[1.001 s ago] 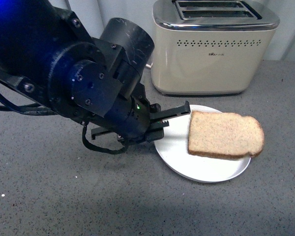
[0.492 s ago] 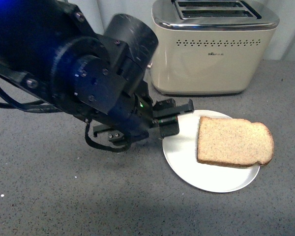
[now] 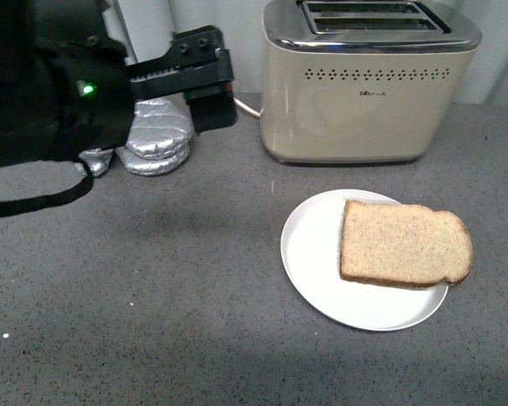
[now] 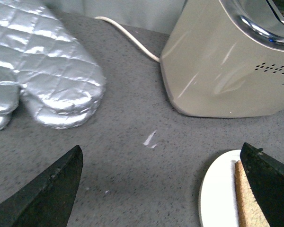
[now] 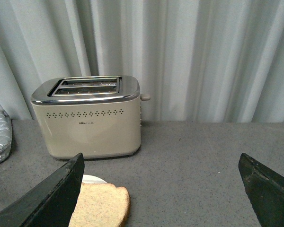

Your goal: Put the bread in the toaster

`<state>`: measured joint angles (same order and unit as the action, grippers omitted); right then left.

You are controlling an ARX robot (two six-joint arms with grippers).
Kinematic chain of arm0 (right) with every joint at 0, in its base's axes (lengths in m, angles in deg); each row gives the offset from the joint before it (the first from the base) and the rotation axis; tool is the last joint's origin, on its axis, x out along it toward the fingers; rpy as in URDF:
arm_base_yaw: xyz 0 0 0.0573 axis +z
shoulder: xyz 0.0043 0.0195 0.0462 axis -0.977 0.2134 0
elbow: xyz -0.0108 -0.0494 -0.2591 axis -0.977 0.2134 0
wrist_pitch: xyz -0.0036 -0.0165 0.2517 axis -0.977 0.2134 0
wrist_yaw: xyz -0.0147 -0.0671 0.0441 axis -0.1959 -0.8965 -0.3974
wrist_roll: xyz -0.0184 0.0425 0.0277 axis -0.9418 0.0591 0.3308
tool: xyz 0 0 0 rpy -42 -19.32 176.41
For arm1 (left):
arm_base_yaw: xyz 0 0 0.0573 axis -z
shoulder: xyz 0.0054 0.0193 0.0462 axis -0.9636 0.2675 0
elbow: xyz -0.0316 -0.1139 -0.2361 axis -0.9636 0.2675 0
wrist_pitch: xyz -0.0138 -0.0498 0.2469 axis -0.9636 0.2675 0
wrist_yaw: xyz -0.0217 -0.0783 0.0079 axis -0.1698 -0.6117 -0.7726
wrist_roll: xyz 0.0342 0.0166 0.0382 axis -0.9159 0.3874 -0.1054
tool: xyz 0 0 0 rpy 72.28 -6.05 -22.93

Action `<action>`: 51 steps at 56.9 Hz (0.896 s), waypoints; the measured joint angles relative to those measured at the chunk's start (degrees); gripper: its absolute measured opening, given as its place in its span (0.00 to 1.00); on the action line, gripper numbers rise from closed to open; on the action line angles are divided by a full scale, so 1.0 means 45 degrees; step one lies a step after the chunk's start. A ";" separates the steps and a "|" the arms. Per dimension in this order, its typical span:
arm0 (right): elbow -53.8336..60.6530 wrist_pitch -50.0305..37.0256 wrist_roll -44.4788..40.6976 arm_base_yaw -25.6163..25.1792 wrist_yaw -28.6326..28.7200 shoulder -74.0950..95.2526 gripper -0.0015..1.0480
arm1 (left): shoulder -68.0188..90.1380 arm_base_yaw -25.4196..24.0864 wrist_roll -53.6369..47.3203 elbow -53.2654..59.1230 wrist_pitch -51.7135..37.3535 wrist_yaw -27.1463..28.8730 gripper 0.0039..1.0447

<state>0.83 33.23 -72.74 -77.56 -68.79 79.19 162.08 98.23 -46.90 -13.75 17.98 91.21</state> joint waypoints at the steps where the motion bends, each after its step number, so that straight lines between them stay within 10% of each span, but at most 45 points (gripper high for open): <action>1: 0.0000 0.0000 0.0000 0.0000 0.0000 0.0000 0.91 | -0.0219 -0.0015 -0.0044 0.0321 -0.0097 0.0087 0.94; 25: 0.0000 0.0000 0.0000 0.0000 0.0000 0.0000 0.91 | -0.4133 0.0175 0.0777 0.4575 -0.0413 0.2263 0.94; 36: 0.0000 0.0000 0.0000 0.0000 -0.0010 0.0005 0.91 | -0.3929 -0.0777 -0.3259 0.7145 -0.7975 0.1962 0.63; 51: 0.0000 0.0005 0.0000 0.0000 0.0000 0.0000 0.91 | -0.8267 -0.2545 -0.4600 0.8233 -0.5401 0.0243 0.11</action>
<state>0.83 33.25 -72.74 -77.56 -68.79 79.19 124.88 86.78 -67.60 23.29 -6.33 92.30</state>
